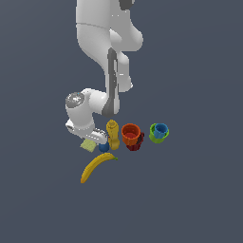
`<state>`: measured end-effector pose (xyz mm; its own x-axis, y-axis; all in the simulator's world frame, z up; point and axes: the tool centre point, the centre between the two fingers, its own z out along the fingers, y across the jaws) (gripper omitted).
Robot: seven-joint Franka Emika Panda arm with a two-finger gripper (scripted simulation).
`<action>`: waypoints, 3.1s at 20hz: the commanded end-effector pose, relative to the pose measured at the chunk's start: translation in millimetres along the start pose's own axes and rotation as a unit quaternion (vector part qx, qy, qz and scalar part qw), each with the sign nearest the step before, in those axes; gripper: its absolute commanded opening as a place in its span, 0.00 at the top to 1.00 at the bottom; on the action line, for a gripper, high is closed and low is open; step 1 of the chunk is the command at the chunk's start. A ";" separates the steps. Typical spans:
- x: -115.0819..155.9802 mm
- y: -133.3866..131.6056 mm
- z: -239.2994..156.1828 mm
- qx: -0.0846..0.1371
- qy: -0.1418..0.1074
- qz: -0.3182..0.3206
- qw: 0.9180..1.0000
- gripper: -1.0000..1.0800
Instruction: Pick up a designated object from a clutter of objects.
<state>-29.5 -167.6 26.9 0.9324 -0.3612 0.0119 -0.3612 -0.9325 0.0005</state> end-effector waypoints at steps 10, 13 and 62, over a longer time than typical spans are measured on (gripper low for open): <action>-4.6 -4.1 17.0 0.000 -0.006 -0.004 1.000 1.00; -4.6 -4.1 17.0 0.000 -0.006 -0.004 1.000 1.00; -71.5 -89.9 -305.4 0.000 -0.005 -0.004 1.000 1.00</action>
<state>-66.2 -59.3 322.8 0.9351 -0.3543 0.0029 -0.3543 -0.9351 0.0016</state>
